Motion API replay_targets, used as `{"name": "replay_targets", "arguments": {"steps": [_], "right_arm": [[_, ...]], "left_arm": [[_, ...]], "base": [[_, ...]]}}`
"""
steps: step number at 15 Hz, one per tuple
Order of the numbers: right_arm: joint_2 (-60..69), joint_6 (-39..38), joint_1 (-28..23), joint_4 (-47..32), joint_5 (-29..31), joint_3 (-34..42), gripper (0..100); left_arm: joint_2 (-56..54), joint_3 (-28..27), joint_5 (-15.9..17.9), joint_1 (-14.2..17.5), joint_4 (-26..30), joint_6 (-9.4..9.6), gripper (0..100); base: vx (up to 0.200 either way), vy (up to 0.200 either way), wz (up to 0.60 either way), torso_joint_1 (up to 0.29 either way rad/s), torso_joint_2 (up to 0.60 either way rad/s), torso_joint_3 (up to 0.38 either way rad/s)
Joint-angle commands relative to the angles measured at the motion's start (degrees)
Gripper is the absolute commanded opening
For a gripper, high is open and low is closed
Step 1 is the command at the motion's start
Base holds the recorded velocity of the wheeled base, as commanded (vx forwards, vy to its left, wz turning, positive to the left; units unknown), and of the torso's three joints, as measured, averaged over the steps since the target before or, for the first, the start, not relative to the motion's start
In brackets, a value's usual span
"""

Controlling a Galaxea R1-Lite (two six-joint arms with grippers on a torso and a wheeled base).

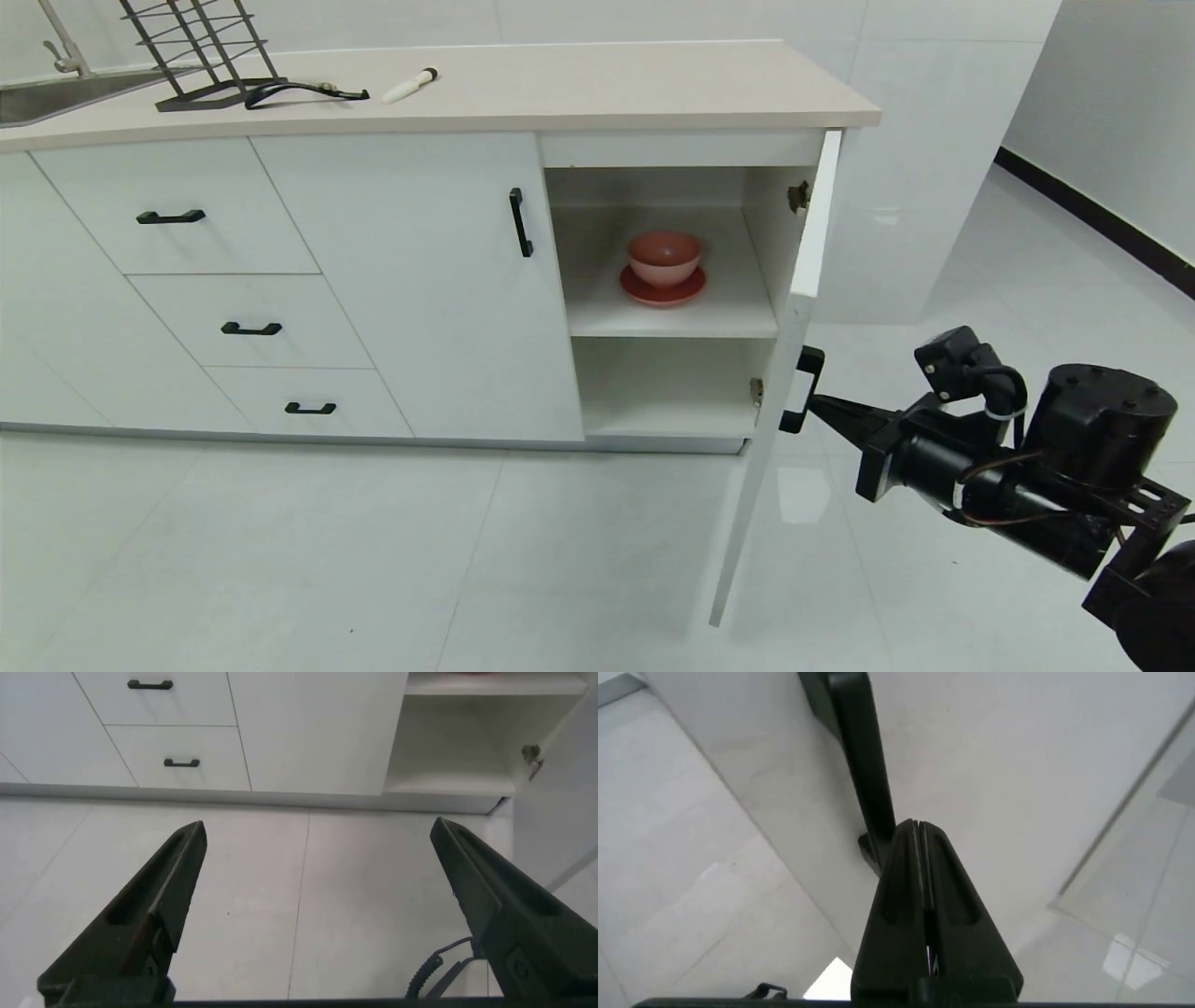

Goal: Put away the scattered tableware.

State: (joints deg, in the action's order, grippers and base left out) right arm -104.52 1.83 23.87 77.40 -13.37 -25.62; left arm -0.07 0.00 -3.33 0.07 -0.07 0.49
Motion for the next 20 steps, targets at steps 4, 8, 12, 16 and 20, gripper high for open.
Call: {"name": "replay_targets", "arguments": {"steps": [4, 8, 12, 16, 20], "right_arm": [[-6.57, -1.74, 1.53, 0.74, 0.19, -8.04, 0], [-9.74, -1.74, 2.76, 0.74, 0.19, -13.57, 0], [-11.14, -1.65, 3.99, 0.74, 0.19, -16.04, 0], [-14.22, -1.65, 6.45, 0.74, 0.19, -21.22, 0], [-20.81, -1.48, 6.89, 0.91, 0.19, -31.77, 0]], "left_arm": [[0.07, 0.00, -0.01, 0.01, -0.01, -0.22, 100], [0.07, 0.00, -0.01, 0.01, -0.01, -0.22, 100], [0.07, 0.00, -0.01, 0.01, -0.01, -0.22, 100], [0.07, 0.00, -0.01, 0.01, -0.01, -0.22, 100], [0.07, 0.00, -0.01, 0.01, -0.01, -0.22, 100]], "base": [[0.000, 0.000, 0.00, 0.000, 0.00, 0.000], [0.000, 0.000, 0.00, 0.000, 0.00, 0.000], [0.000, 0.000, 0.00, 0.000, 0.00, 0.000], [0.000, 0.000, 0.00, 0.000, 0.00, 0.000], [0.000, 0.000, 0.00, 0.000, 0.00, 0.000]]}}
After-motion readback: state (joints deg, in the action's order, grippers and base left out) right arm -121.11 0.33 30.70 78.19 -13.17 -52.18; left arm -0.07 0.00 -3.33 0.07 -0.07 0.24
